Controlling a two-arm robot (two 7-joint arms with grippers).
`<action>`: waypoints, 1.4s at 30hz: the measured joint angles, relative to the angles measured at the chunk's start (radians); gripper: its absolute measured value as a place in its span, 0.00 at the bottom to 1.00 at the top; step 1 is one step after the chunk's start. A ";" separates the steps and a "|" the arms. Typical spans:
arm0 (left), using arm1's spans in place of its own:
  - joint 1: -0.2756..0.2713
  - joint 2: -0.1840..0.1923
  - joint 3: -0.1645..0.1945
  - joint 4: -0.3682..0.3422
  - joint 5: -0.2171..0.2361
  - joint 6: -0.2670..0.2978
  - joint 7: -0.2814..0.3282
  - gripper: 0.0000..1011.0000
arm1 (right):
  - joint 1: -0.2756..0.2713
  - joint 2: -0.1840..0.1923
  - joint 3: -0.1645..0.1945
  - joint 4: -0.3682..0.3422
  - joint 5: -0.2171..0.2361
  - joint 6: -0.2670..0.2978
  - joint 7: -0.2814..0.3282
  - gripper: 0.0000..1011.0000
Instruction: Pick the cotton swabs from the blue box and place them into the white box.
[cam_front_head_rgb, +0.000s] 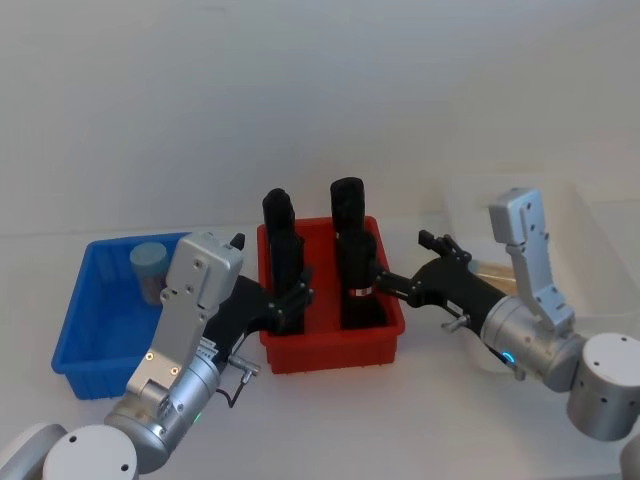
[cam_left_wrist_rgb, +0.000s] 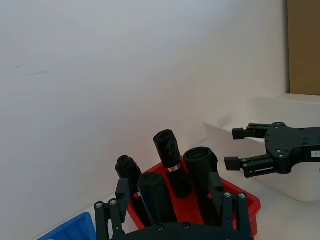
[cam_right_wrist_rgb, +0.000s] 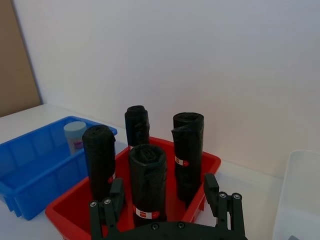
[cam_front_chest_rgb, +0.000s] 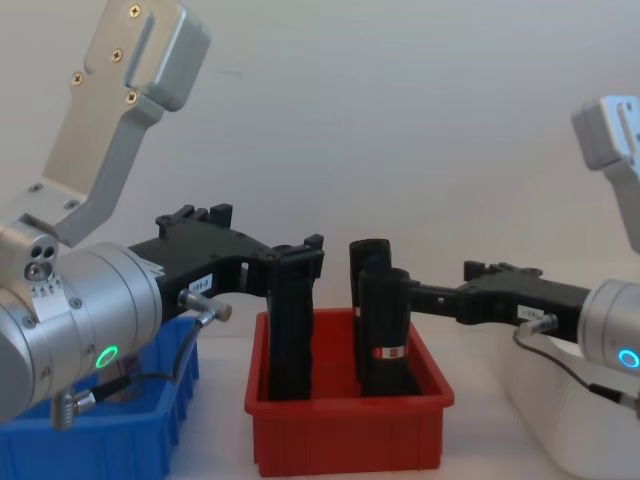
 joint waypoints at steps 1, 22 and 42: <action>0.000 0.000 0.000 0.000 0.000 0.000 0.000 0.99 | 0.011 -0.004 -0.002 0.018 0.001 -0.002 0.011 0.99; 0.000 0.000 0.000 0.000 0.000 0.000 0.000 0.99 | 0.197 -0.081 -0.030 0.360 -0.004 -0.073 0.117 0.99; 0.000 0.000 0.000 0.000 0.000 0.000 0.000 0.99 | 0.347 -0.138 -0.048 0.646 -0.022 -0.198 0.158 0.57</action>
